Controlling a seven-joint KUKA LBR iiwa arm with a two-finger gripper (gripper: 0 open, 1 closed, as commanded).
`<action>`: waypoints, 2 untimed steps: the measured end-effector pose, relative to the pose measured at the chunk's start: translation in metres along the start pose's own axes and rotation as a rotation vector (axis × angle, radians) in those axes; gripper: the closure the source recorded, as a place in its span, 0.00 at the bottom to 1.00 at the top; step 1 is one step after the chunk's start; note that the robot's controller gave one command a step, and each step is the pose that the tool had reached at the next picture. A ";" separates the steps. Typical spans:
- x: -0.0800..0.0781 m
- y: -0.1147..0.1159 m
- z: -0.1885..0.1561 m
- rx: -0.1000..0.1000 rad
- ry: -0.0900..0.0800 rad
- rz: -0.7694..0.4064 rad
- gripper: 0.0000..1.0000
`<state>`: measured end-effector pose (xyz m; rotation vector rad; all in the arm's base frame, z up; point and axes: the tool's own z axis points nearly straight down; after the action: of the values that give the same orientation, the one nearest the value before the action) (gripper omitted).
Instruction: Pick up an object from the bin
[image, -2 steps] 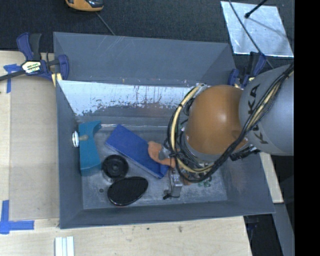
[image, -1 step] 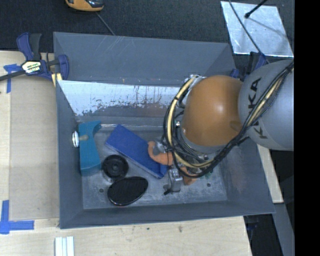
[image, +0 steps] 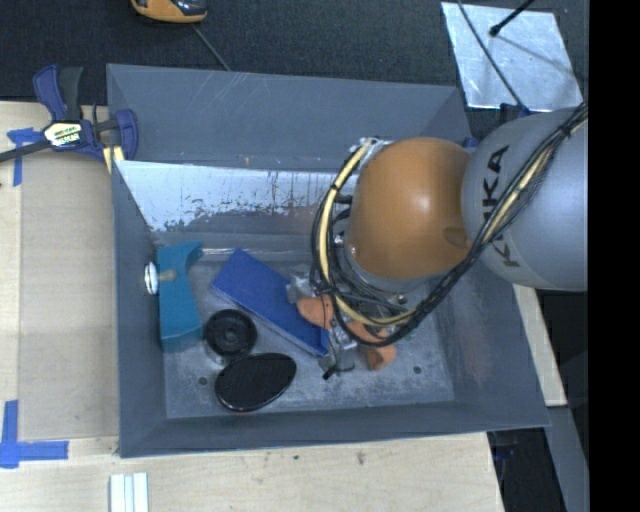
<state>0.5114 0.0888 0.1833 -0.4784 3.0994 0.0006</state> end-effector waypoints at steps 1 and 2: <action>-0.007 -0.034 -0.035 -0.001 0.006 0.257 0.00; -0.006 -0.053 -0.055 0.003 -0.003 0.263 0.00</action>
Offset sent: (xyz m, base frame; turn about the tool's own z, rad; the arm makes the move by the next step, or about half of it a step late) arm 0.0177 -0.0551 0.0423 0.1390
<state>0.5326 0.0398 0.2381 -0.0685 3.1321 -0.0015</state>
